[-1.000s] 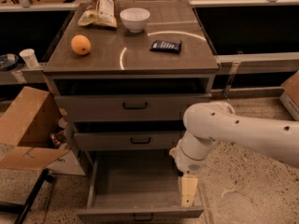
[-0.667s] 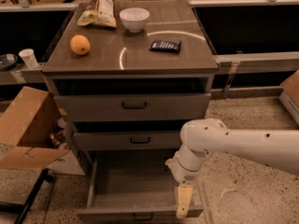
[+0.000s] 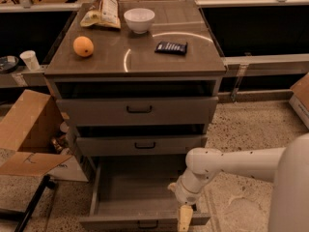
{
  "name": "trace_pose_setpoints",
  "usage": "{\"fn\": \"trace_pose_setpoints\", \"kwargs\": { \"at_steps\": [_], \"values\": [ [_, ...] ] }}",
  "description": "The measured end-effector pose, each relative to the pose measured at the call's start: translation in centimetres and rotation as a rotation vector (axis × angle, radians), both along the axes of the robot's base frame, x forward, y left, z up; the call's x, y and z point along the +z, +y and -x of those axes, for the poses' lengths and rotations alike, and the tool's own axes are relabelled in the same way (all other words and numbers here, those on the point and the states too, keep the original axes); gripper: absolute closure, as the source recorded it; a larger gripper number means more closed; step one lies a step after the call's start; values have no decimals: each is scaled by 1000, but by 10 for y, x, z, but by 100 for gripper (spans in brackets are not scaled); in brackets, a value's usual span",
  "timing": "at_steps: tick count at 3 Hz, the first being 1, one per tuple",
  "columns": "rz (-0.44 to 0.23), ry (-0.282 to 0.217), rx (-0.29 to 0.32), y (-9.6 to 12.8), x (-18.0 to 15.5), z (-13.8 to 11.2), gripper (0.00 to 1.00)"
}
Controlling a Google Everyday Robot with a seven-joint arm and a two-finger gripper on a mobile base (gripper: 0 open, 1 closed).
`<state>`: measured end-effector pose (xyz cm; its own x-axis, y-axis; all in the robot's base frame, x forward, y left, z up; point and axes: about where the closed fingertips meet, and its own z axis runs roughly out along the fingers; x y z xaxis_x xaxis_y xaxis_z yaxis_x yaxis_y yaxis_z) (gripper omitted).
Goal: Close bottom drawer
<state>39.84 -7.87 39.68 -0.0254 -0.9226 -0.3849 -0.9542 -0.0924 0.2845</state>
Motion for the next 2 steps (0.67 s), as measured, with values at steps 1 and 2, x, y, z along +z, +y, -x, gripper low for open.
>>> {"fn": "trace_pose_setpoints", "kwargs": {
  "at_steps": [1, 2],
  "values": [
    [-20, 72, -1, 7, -30, 23, 0],
    [-20, 72, -1, 7, -30, 23, 0]
  ]
}}
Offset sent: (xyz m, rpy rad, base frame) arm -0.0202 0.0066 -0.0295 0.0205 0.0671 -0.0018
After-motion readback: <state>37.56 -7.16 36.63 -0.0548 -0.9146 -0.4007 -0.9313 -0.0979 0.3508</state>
